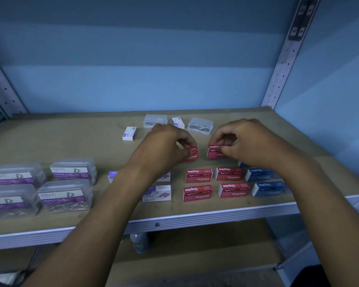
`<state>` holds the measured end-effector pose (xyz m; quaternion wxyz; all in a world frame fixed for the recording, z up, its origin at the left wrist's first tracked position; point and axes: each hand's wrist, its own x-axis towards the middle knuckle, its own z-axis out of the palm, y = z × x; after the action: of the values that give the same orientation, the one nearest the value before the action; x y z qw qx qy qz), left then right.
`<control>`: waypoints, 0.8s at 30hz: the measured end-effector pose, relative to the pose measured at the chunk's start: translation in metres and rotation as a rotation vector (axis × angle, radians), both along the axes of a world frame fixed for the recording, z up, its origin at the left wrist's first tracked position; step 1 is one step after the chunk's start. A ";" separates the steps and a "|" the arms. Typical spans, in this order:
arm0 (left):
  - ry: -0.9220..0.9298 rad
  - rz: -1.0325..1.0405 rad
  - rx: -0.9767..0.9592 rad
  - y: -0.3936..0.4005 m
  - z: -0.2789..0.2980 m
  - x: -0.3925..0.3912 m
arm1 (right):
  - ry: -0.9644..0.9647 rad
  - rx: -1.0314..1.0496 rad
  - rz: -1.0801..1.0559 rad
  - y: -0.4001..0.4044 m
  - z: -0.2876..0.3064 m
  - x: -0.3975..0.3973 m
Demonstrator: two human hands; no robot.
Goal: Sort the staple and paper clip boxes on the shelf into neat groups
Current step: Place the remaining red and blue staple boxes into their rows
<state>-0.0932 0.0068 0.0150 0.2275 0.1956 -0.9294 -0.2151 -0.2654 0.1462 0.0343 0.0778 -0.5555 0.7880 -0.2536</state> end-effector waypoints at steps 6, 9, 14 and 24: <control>-0.024 -0.031 0.008 0.009 -0.001 -0.010 | -0.024 0.022 -0.023 0.010 -0.001 -0.004; -0.047 -0.042 0.020 0.012 -0.001 -0.013 | -0.037 0.034 -0.024 0.012 -0.004 -0.007; -0.087 -0.048 0.030 0.014 -0.003 -0.017 | -0.054 0.048 -0.032 0.013 -0.009 -0.012; -0.100 -0.047 0.028 0.015 -0.004 -0.018 | -0.043 0.086 -0.037 0.011 -0.015 -0.016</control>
<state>-0.1115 0.0213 0.0107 0.1730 0.1874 -0.9408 -0.2232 -0.2813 0.1570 0.0190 0.1139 -0.5314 0.8065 -0.2329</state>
